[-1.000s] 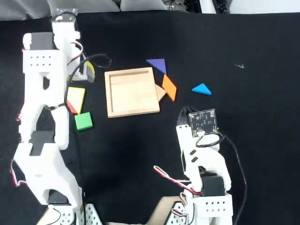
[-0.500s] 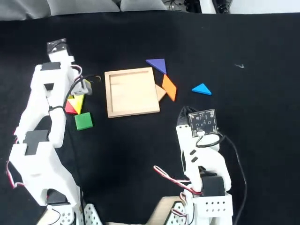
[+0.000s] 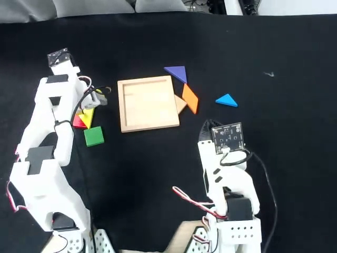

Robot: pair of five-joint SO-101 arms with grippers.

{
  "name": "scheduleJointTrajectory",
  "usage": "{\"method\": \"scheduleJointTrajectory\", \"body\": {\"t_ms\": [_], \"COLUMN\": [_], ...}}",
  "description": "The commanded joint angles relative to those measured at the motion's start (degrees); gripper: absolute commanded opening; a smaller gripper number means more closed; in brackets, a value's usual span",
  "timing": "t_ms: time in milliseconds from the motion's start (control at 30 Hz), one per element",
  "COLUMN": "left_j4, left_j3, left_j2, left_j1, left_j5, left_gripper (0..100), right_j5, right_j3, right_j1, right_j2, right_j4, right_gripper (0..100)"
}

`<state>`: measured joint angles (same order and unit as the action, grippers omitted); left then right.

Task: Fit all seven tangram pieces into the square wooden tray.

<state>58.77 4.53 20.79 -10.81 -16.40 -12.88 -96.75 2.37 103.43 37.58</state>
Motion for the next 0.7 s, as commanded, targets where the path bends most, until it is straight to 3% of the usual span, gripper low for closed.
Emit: {"method": "scheduleJointTrajectory", "body": {"t_ms": [0,267,533,667], "left_j4": [-1.2,-2.5,8.2,9.8], "left_j3": [-0.7,-3.4,-13.9,-17.2], "left_j2": [-2.9,2.3,10.5,13.4], "left_j1": [-2.0,-2.2,-3.6,-5.8], "left_j5": [-1.0,-0.6,-1.1,-2.4], "left_gripper": [29,29,29,29], "right_j5": [0.1,0.1,0.1,0.1], "right_j3": [0.1,0.1,0.1,0.1], "right_j1": [-0.6,-0.5,-0.5,-0.5], "right_j2": [4.1,4.1,4.1,4.1], "right_j4": [0.3,0.3,0.3,0.3], "right_gripper": [1.5,1.5,1.5,1.5]}}
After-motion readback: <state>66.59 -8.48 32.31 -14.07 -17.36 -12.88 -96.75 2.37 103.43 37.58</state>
